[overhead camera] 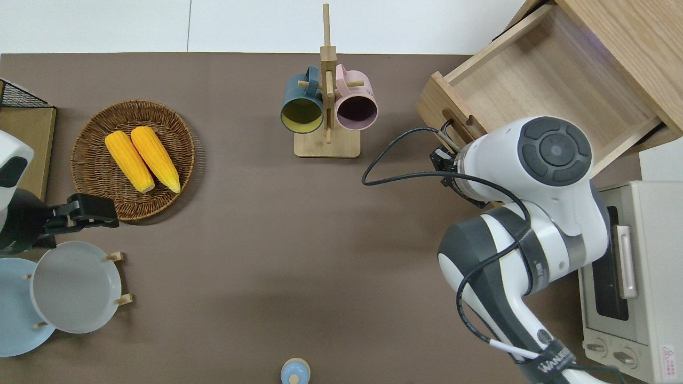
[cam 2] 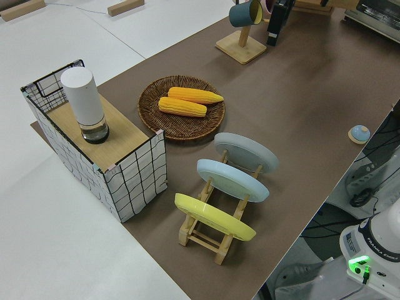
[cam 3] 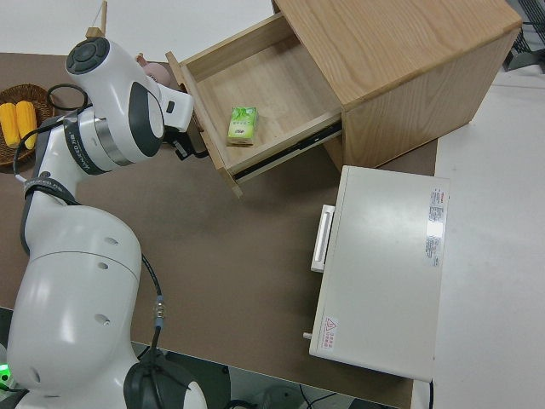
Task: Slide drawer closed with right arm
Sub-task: 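Push the drawer front with the right gripper, sliding it shut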
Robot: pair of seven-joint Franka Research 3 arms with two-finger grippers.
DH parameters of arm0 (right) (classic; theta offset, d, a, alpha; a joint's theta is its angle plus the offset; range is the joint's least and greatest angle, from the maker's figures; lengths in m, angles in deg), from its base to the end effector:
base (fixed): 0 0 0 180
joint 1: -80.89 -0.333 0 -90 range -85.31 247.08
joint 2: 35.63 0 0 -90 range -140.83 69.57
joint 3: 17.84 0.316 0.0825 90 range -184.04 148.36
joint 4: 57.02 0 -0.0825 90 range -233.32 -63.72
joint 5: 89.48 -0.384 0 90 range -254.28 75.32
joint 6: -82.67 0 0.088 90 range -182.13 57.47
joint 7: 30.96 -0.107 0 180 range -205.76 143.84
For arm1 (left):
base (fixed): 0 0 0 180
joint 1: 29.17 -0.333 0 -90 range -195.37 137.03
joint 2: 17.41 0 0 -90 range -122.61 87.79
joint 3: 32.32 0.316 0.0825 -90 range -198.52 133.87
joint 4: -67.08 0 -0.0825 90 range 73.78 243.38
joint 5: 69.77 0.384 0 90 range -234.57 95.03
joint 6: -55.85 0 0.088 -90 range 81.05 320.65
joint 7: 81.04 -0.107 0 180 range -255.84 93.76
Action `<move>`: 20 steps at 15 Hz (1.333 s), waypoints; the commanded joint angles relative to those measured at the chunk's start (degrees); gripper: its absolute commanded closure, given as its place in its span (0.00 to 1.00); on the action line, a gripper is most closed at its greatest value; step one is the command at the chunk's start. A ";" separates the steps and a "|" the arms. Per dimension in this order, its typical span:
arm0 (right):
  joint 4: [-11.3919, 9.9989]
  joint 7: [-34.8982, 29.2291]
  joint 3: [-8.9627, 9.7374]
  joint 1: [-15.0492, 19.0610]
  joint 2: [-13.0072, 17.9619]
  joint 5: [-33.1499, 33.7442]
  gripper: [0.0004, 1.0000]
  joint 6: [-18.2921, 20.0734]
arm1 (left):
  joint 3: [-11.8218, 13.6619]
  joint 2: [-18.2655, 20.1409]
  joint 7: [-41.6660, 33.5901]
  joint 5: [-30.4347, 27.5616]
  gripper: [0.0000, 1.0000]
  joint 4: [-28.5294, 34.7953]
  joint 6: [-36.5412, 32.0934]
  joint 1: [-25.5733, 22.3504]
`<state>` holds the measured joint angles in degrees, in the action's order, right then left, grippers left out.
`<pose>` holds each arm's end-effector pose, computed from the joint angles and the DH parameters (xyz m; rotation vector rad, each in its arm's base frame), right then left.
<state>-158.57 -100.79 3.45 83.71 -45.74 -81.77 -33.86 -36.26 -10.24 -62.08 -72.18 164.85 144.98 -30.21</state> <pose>0.5936 0.1775 0.4724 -2.8341 1.2836 -0.1745 0.5116 -0.0327 0.6260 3.0826 0.4357 -0.0495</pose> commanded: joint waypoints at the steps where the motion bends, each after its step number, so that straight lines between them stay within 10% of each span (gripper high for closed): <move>1: 7.14 -0.75 -2.57 0.33 -4.65 4.14 1.00 1.39 | 0.25 0.48 -0.51 -0.05 0.01 -0.21 -0.89 0.07; 10: 13.13 7.68 -8.99 2.35 -9.05 5.03 1.00 0.34 | 0.25 0.48 -0.51 -0.05 0.01 -0.21 -0.89 0.07; 20: 19.19 14.11 -11.53 6.49 -13.79 5.03 1.00 -3.96 | 0.25 0.48 -0.51 -0.05 0.01 -0.21 -0.97 0.07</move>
<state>-142.31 -88.85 -7.80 88.80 -57.00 -78.11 -35.65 -36.26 -10.24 -62.08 -72.18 164.85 144.98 -30.21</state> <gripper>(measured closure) 0.991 0.004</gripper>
